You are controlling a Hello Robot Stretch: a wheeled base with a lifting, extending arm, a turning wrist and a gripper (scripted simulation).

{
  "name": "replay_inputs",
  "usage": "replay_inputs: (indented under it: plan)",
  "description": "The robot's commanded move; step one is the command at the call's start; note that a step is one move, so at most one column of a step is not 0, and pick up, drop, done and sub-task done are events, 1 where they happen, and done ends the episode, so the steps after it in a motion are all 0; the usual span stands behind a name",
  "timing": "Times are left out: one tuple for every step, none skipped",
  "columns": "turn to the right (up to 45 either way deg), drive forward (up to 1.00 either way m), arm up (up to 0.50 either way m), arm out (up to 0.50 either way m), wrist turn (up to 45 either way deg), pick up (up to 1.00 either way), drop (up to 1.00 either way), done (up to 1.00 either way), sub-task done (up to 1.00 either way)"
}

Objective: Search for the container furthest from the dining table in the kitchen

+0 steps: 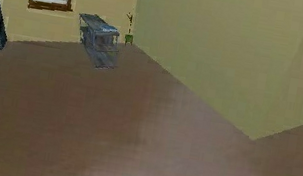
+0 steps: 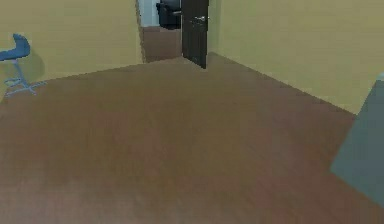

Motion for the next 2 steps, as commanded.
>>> replay_inputs:
  plan:
    - [-24.0,0.0,0.0,0.0,0.0,0.0,0.0,0.0,0.0]
    - [0.0,0.25,0.0,0.0,0.0,0.0,0.0,0.0,0.0]
